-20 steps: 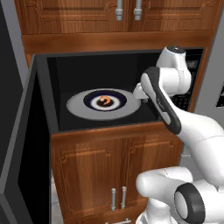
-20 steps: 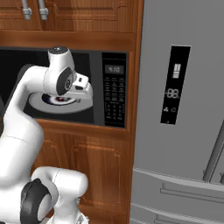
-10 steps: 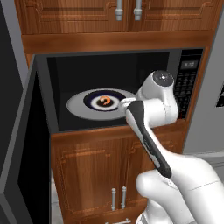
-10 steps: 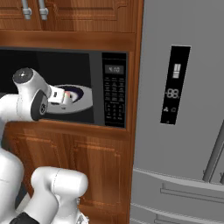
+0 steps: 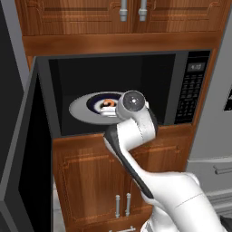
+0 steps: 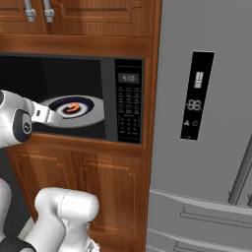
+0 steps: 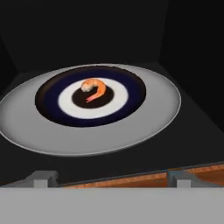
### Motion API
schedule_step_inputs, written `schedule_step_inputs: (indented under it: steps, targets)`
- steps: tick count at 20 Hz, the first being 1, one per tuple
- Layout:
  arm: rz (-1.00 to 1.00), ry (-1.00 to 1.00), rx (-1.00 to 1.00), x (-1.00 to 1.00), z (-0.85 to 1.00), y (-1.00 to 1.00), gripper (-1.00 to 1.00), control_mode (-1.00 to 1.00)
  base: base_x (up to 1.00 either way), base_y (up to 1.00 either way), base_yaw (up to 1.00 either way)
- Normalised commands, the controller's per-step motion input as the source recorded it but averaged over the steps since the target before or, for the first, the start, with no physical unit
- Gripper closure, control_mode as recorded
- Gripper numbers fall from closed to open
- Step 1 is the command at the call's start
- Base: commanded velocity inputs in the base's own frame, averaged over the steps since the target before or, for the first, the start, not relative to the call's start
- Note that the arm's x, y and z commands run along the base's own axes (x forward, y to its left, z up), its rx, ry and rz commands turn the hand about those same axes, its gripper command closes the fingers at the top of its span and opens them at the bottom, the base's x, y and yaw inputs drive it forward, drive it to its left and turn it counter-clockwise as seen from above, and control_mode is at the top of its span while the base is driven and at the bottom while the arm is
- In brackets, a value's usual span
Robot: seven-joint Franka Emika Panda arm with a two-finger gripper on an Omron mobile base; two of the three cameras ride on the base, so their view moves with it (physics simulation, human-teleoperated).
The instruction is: Pick the shrimp from the microwave and place it on plate located on the counter.
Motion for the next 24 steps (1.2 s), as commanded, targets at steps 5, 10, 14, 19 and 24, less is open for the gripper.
schedule_step_inputs:
  steps: [5, 10, 14, 19, 24]
  targets:
    - [-0.03, 0.08, 0.0, 0.54, 0.39, 0.05, -1.0, -1.0, 0.0, 0.0, 0.0]
    - [0.0, 0.1, 0.01, 0.59, 0.02, -0.04, -1.0, -1.0, 0.0, 0.0, 0.0]
    - [0.0, 0.05, 0.0, 0.61, -0.17, 0.0, -1.0, -1.0, 0.0, 0.0, 0.0]
    - [0.0, 0.0, 0.02, 0.61, -0.4, 0.03, -1.0, -1.0, 0.0, 0.0, 0.0]
    - [0.0, 0.0, 0.11, 0.45, -0.53, 0.0, -1.0, -1.0, 0.0, 0.0, 0.0]
